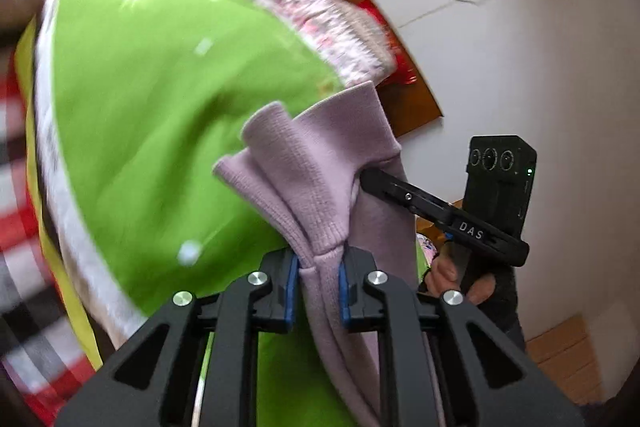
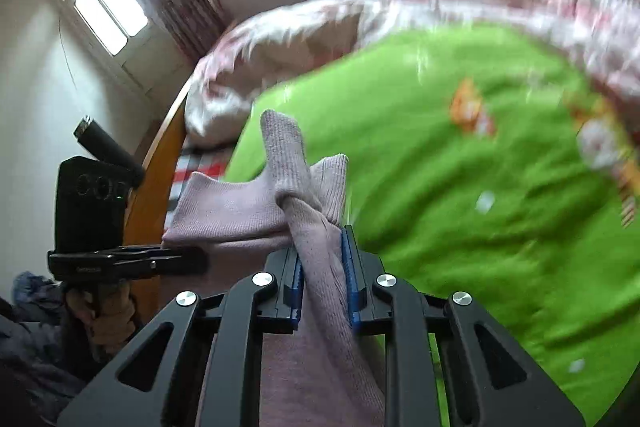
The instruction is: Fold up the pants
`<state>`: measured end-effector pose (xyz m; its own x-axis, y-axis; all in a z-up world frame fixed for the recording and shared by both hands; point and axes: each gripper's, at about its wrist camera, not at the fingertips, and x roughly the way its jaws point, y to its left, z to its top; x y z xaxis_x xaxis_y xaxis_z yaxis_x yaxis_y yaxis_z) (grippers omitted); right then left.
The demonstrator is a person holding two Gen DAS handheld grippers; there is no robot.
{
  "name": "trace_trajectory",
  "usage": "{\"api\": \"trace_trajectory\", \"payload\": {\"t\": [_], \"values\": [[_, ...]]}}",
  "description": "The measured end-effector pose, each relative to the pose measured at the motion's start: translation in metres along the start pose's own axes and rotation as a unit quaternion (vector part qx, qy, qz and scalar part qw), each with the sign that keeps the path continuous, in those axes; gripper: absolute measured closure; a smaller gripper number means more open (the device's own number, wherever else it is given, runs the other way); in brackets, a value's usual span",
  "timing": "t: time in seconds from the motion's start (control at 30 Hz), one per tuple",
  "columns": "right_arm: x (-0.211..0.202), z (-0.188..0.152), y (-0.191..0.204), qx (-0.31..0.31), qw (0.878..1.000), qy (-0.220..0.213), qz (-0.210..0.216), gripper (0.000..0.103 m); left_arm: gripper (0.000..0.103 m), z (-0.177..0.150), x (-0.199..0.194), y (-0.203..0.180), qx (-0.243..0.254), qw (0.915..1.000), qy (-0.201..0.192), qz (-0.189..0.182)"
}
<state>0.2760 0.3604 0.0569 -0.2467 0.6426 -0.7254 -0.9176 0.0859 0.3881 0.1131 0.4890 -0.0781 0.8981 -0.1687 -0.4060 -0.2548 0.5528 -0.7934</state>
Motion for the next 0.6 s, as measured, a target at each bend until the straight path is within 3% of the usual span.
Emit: {"api": "trace_trajectory", "payload": {"t": [0.07, 0.17, 0.23, 0.33, 0.37, 0.4, 0.47, 0.53, 0.6], "values": [[-0.007, 0.006, 0.001, -0.008, 1.000, -0.017, -0.017, 0.084, 0.088, 0.008, 0.003, -0.004, 0.012, 0.9999, -0.005, 0.008], [0.015, 0.005, -0.013, 0.021, 0.999, 0.003, -0.031, 0.083, 0.088, 0.004, 0.022, 0.010, 0.006, 0.9975, 0.008, 0.069], [0.040, -0.003, -0.023, 0.043, 0.997, 0.024, -0.052, 0.074, 0.083, -0.001, 0.037, 0.019, -0.004, 0.9956, 0.016, 0.092], [0.039, -0.007, -0.028, 0.064, 0.997, 0.012, -0.031, 0.046, 0.077, -0.005, 0.029, 0.034, -0.030, 0.9973, 0.010, 0.066], [0.031, -0.006, -0.028, 0.074, 0.996, 0.007, -0.040, 0.032, 0.069, -0.004, 0.021, 0.030, -0.032, 0.9963, 0.003, 0.080], [0.012, -0.007, -0.028, 0.090, 0.995, -0.011, -0.047, 0.029, 0.051, -0.005, 0.010, 0.026, -0.026, 0.9944, -0.008, 0.103], [-0.021, -0.013, -0.025, 0.095, 0.994, -0.039, -0.042, 0.029, 0.046, -0.009, -0.017, -0.009, 0.030, 0.9853, -0.055, 0.159], [-0.065, -0.029, -0.011, 0.075, 0.992, -0.061, -0.081, 0.029, 0.043, -0.020, -0.035, -0.047, 0.079, 0.9863, -0.064, 0.130], [-0.103, -0.056, 0.008, 0.058, 0.988, -0.069, -0.126, 0.029, 0.026, -0.043, -0.036, -0.084, 0.124, 0.9878, -0.047, 0.081]]}}
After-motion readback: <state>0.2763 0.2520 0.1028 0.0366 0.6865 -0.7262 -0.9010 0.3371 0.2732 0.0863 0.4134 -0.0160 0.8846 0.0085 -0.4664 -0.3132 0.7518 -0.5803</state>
